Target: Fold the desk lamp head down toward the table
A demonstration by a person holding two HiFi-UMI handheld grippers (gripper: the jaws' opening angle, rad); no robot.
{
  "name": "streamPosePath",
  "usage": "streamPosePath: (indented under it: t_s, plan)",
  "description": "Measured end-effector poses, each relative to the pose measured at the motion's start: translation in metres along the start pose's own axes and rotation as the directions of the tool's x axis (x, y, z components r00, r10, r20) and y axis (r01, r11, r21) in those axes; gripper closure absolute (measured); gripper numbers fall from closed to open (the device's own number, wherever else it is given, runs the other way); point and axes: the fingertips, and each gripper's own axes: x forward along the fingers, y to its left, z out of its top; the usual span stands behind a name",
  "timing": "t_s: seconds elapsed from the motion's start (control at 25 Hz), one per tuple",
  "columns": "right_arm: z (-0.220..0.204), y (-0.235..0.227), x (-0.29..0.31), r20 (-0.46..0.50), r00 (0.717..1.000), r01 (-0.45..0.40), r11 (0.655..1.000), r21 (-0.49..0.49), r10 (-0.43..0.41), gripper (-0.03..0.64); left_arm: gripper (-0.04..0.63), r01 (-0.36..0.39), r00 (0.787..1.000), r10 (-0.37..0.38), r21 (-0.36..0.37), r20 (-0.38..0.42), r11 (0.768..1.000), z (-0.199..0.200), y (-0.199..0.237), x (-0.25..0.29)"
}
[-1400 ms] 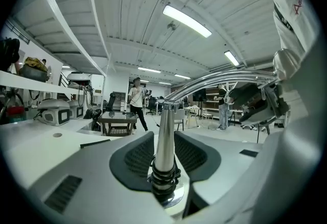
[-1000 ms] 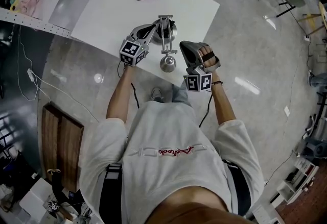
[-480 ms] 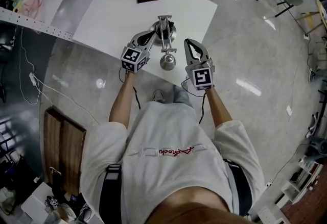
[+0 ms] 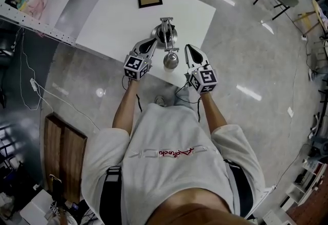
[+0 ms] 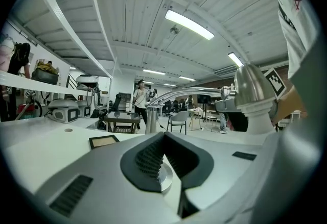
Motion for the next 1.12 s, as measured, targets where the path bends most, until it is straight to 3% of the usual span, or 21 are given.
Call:
streamPosePath:
  t_s: [0.56,1.12]
  plan:
    - [-0.02,0.033,-0.048,0.012,0.996,0.086,0.996,-0.004,-0.086,0.601,0.572,0.033,0.999,-0.032,-0.005,0.028,0.999,0.001,-0.035,-0.056]
    - [-0.019,0.063,-0.093,0.012,0.999,0.045,0.998,-0.034,-0.045,0.601,0.572,-0.002,0.999,0.003,-0.021,0.049,1.0,-0.002,-0.081,-0.099]
